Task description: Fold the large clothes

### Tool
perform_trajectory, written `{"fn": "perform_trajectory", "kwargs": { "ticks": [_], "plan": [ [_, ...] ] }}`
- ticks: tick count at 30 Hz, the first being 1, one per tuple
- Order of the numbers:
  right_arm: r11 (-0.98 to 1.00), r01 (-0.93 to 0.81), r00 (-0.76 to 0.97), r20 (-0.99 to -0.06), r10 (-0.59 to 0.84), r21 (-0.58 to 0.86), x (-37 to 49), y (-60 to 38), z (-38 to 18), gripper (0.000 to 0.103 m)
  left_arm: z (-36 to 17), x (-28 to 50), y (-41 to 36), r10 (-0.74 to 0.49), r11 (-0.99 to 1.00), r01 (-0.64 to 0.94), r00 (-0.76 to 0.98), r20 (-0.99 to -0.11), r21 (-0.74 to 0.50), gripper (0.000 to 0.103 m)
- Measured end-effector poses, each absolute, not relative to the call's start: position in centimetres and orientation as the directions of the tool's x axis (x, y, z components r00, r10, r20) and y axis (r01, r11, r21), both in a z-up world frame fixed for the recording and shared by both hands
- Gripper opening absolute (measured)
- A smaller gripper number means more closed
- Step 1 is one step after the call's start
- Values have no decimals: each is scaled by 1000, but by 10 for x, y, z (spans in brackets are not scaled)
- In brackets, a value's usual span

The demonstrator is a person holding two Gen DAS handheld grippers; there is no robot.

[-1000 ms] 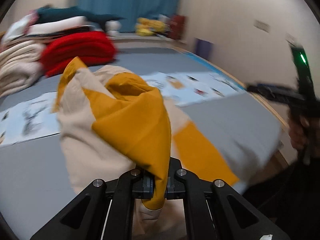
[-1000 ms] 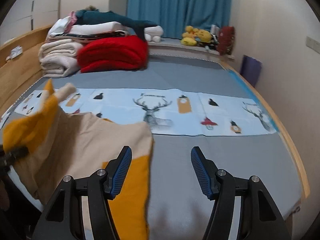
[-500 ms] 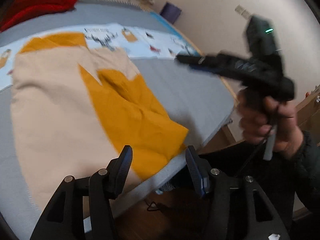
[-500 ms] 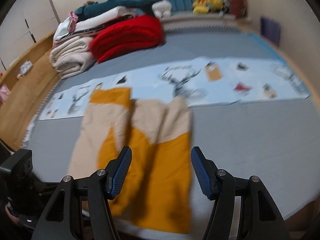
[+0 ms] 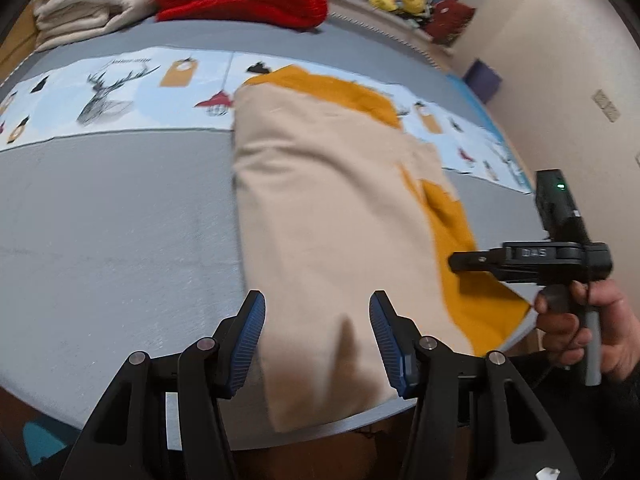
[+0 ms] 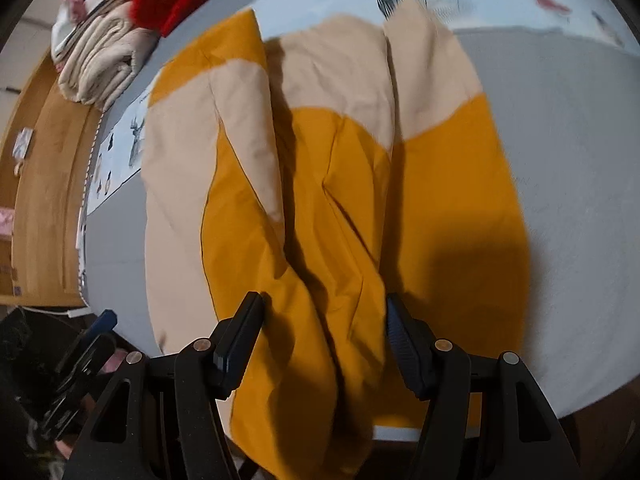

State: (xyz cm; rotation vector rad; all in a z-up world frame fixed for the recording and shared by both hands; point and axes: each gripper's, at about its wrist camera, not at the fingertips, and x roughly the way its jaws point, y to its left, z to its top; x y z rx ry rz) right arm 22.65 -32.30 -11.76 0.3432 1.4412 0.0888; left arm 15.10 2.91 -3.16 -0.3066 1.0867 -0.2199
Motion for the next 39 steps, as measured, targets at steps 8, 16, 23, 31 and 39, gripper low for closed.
{"fn": "perform_trajectory", "kwargs": {
  "ticks": [8,16,23,31,39],
  "plan": [
    [963,55,137,-958,253,262,219,-305,-116,24,-39,155,24,-274,953,8,441,-855,-302,50],
    [907,-191,451,-787,422,377,194,-305,-16,5,-42,163,11,-273,955,21,445,-853,-295,50],
    [951,-89,484,-822,300,295,168,-359,-9,3,-44,169,-2,-307,947,52,429,-850,-316,50],
    [978,29,378,-908,182,209,179,-370,-44,19,-54,174,-12,-299,950,42,397,-868,-308,50],
    [951,48,489,-838,245,306,204,-367,-27,56,-54,169,-2,-280,953,5,406,-870,-304,50]
  ]
}}
